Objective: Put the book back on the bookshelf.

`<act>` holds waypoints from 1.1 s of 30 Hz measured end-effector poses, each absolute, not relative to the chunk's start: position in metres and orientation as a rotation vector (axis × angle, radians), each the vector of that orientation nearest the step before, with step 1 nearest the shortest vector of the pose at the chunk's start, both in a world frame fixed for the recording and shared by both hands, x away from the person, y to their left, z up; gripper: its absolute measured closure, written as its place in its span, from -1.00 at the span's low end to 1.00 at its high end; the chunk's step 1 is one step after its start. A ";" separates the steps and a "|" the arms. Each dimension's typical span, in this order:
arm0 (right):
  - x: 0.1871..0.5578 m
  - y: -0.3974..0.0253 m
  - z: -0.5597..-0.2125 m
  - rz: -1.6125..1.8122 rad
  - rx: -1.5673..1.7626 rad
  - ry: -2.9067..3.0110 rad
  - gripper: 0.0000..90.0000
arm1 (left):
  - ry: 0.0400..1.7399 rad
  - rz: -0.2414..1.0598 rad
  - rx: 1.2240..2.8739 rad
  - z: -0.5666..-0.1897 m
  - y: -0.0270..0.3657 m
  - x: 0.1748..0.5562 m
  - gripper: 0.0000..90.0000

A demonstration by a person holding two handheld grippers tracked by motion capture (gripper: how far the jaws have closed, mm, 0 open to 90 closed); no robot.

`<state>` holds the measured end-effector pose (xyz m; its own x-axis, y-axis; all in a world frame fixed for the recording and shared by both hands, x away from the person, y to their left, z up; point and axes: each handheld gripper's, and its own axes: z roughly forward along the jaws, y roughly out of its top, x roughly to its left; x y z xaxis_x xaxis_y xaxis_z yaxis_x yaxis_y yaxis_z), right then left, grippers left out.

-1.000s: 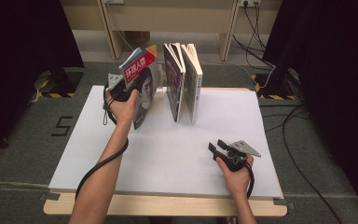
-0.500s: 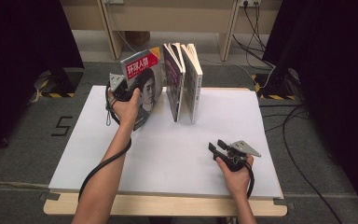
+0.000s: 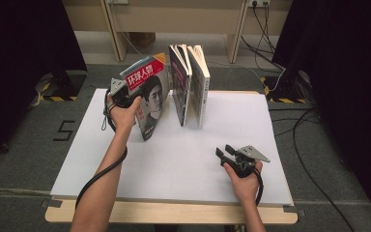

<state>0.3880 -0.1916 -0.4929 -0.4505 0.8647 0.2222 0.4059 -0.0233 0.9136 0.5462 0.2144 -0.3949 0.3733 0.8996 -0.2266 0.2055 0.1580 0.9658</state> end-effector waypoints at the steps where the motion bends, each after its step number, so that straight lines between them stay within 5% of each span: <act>1: 0.388 -0.192 -0.493 1.476 1.325 1.843 0.16 | 1.109 0.681 1.346 -0.395 0.214 0.546 0.49; 9: 0.388 -0.192 -0.493 1.477 1.331 1.845 0.15 | 1.161 0.590 1.432 -0.400 0.213 0.548 0.46; 24: 0.389 -0.191 -0.493 1.469 1.338 1.855 0.14 | 1.181 0.497 1.539 -0.410 0.209 0.550 0.88; 33: 0.389 -0.192 -0.493 1.480 1.351 1.848 0.13 | 1.109 0.586 1.565 -0.397 0.203 0.548 0.92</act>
<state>0.3889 -0.1916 -0.4930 -0.4450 0.8624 0.2415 0.4240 -0.0347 0.9050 0.5482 0.2030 -0.3973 0.4437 0.8784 -0.1776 0.3483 0.0136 0.9373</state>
